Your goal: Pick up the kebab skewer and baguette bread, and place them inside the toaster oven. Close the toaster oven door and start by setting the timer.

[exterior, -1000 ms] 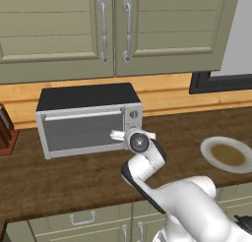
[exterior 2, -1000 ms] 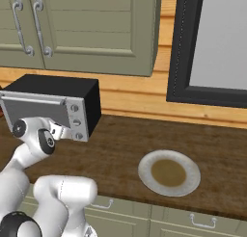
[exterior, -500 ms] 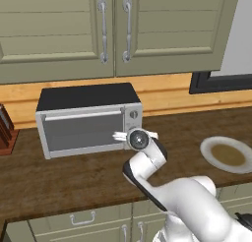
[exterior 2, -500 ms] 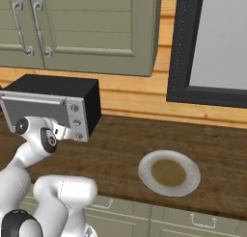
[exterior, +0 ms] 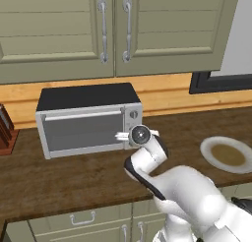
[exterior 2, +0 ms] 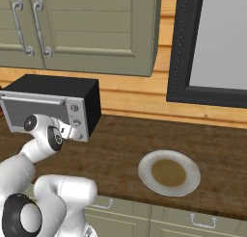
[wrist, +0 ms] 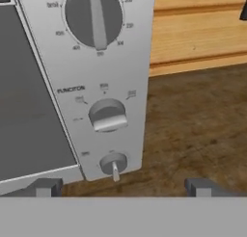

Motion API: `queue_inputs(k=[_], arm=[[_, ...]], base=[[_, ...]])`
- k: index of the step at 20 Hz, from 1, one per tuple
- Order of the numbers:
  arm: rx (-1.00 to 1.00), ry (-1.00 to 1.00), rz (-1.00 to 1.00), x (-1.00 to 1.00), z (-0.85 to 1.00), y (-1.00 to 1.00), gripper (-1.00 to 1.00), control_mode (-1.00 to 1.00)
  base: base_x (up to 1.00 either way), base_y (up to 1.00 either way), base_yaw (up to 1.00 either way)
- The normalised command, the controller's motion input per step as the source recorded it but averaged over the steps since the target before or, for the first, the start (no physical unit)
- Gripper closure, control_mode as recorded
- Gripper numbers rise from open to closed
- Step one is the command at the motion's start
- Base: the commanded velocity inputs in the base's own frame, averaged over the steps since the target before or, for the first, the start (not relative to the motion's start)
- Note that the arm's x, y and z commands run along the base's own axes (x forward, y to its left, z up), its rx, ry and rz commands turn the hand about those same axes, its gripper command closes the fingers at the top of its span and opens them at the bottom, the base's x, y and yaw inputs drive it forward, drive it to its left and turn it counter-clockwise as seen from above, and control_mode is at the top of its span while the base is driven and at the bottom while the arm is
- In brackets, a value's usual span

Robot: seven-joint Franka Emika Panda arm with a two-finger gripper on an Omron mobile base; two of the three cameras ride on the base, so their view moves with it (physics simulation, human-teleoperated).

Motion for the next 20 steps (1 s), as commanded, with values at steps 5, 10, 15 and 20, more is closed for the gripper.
queue_inputs(k=[5,10,15,20], arm=[[0.00,0.07,0.11,0.49,-0.18,0.00,-1.00,-1.00],[0.00,0.10,0.09,0.15,-0.16,0.00,-1.00,-1.00],[0.00,0.13,0.04,0.01,-0.11,0.00,-1.00,-1.00],[0.00,0.05,0.00,0.06,-0.16,0.02,-1.00,-1.00]], base=[[0.00,0.00,0.00],[0.00,0.00,0.00],[0.00,0.00,0.00],[0.00,0.00,0.00]])
